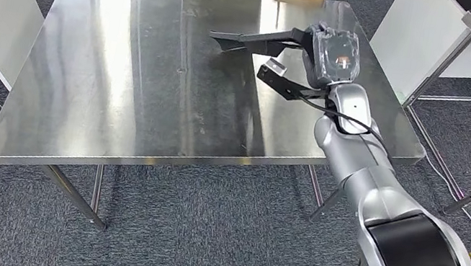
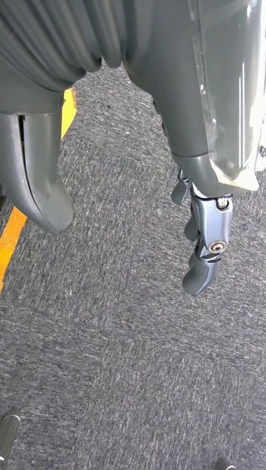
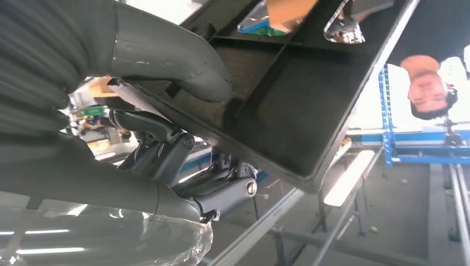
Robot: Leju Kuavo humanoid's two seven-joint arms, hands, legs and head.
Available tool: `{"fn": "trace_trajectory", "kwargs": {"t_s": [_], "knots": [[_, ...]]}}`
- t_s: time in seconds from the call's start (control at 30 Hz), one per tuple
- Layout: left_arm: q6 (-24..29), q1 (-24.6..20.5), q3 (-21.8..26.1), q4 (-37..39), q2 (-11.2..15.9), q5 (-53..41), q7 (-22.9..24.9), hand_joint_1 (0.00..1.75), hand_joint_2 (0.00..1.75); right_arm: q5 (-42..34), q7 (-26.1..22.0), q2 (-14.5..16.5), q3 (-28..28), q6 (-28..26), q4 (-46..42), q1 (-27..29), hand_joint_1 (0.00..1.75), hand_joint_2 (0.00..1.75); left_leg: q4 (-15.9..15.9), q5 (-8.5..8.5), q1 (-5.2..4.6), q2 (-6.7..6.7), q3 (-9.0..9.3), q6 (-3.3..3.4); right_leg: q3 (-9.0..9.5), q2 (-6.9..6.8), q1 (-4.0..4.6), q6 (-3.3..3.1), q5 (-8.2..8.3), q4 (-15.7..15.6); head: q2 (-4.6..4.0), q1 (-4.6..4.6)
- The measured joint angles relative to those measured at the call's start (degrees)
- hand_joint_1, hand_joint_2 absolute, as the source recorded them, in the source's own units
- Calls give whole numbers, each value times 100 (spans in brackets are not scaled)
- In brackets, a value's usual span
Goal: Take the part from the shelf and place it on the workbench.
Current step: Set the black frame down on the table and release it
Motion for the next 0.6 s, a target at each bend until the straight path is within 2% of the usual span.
{"fn": "trace_trajectory", "kwargs": {"t_s": [0.17,0.3,0.6], "knots": [[21,16,0,1,6,-1,-1,0,175,384,-166,226,-237,-116,49,694,175,175,-2,-3,-1,9,0,-2,1,6,7,0,0,0,0,-2],[15,34,1,1,7,-19,-25,0,175,408,-190,380,-371,-65,170,965,175,175,-2,-3,0,9,0,-3,-3,7,9,0,0,0,0,-2],[163,24,-76,-1,2,-476,73,0,175,31,-222,329,-847,411,261,1254,175,175,-1,-2,-1,7,7,-1,2,7,4,1,1,-1,0,-2]]}}
